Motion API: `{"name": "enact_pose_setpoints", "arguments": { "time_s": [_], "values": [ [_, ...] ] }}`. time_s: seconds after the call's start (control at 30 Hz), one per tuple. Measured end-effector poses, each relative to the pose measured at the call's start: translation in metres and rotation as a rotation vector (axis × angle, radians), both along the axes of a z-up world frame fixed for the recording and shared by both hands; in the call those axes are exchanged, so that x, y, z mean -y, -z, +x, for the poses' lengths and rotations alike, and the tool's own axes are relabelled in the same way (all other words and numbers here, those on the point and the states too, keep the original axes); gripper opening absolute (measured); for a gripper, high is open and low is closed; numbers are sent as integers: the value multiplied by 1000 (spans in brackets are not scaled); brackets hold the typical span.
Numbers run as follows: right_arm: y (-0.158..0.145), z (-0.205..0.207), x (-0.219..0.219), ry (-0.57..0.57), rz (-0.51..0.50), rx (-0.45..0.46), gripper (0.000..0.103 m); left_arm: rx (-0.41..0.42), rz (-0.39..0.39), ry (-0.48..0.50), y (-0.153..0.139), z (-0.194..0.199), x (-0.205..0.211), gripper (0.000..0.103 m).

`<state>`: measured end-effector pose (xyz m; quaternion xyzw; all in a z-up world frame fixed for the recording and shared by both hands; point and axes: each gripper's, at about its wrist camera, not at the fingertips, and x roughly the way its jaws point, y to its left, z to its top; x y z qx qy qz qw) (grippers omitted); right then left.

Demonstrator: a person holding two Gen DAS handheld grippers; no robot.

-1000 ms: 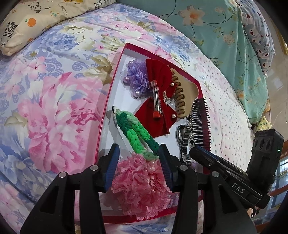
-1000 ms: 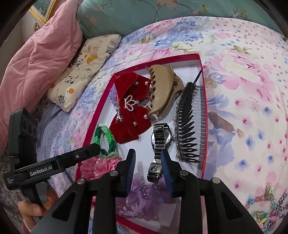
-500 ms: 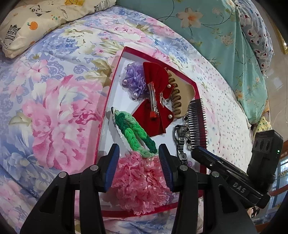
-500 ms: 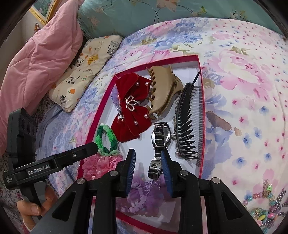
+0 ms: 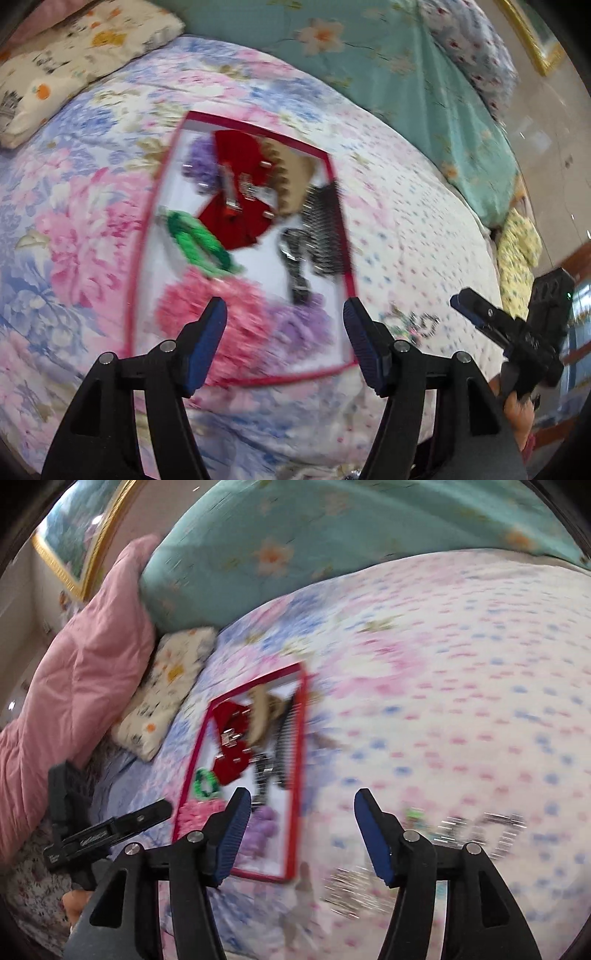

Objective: Organize jewelry
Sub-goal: 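Move both open tools back to the bracelets on the bedspread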

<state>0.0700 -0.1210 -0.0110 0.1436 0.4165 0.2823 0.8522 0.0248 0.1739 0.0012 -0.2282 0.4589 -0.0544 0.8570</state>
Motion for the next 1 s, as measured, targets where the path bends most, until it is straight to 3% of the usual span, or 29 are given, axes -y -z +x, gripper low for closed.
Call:
{"name": "enact_pose_setpoints", "arguments": {
  "time_s": [0.23,0.43,0.93,1.0],
  "values": [
    [6,-17,70,135,-21,-10,62,5,3,109,-8,-12,49,65],
    [25,-32,106,198,-16,-45,62,-15,19,201,-3,-22,93,65],
    [46,-39,124,214,21,-76,62,-51,99,386,22,-25,176,65],
    [47,-38,123,208,24,-76,62,-62,108,412,29,-19,186,61]
  ]
}}
